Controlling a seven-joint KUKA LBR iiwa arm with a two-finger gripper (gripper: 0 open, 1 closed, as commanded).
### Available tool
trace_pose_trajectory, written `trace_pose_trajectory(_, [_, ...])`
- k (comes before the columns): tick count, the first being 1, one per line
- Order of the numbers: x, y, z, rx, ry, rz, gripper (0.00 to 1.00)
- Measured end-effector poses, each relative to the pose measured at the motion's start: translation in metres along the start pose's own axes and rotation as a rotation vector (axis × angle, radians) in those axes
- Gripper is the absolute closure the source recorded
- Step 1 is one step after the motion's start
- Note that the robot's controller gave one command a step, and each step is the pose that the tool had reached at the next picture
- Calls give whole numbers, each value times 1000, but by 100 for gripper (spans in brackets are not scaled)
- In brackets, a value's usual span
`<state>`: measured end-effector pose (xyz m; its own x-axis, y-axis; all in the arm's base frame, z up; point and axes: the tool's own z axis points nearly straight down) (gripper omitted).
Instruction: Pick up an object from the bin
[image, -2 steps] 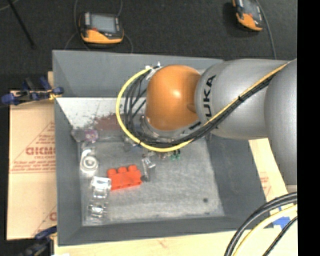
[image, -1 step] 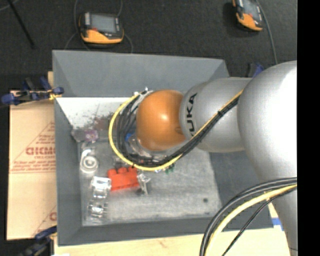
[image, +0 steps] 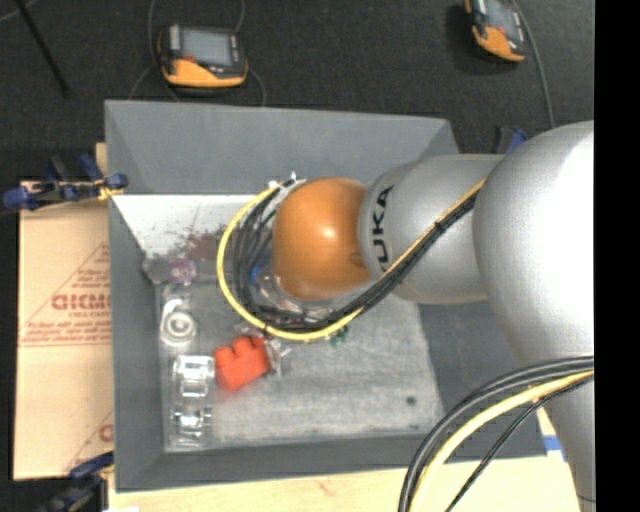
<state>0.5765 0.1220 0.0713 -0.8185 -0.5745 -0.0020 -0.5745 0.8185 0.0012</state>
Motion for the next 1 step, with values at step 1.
trace_pose_trajectory(1, [-1,2,-160,7,-8,-102,100])
